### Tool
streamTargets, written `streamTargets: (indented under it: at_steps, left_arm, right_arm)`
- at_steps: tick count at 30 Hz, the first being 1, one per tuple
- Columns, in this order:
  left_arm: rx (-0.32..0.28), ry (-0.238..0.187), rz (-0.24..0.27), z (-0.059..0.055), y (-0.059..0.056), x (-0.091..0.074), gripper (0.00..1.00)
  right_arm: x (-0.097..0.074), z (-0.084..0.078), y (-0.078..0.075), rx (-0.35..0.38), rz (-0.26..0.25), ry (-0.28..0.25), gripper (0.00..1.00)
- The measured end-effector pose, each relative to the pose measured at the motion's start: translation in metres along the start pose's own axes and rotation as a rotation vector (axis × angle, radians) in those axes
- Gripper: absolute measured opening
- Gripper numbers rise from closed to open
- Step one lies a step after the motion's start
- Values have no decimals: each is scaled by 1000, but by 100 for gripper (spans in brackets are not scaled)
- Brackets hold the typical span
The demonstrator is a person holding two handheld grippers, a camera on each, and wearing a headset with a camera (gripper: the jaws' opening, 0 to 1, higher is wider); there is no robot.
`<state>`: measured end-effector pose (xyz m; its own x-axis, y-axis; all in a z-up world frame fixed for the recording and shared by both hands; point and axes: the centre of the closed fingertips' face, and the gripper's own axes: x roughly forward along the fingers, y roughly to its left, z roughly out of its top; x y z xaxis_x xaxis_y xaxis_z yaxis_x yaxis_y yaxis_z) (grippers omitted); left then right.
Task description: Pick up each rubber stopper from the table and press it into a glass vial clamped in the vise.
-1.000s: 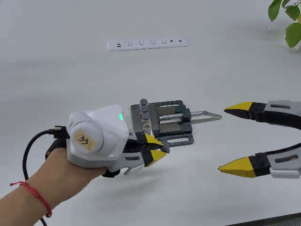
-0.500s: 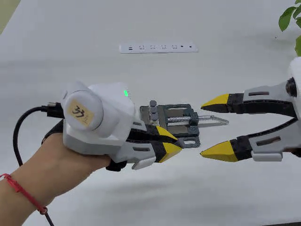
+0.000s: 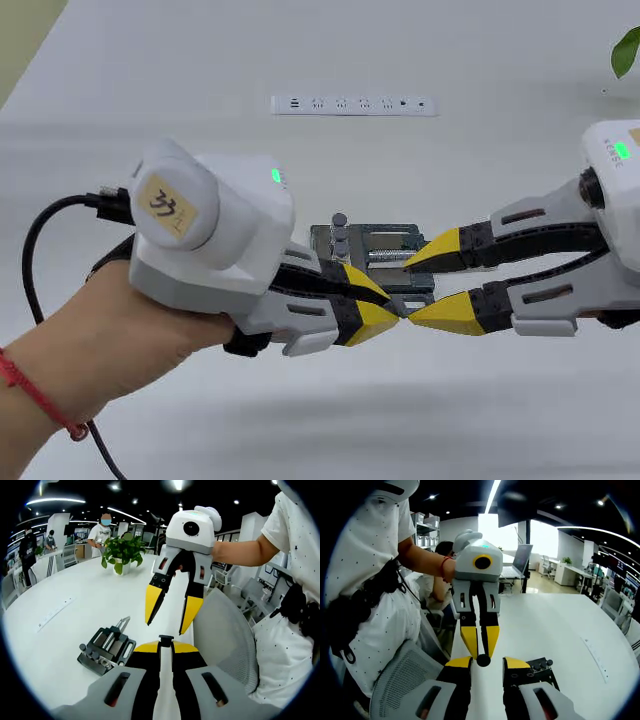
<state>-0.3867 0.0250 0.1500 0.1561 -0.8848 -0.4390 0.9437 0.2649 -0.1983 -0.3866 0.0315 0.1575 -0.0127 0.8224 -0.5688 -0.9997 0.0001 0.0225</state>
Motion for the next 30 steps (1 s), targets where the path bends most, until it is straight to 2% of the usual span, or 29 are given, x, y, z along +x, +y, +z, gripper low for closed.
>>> streamTargets:
  at_steps: [13, 30]
  left_arm:
    - [7, -3, -20, 5, -3, -1, 4]
    - [52, 9, -45, 5, -6, -2, 4]
  right_arm:
    - [5, -1, 8, -13, 33, 14, 11]
    - [4, -2, 10, -25, 52, 13, 8]
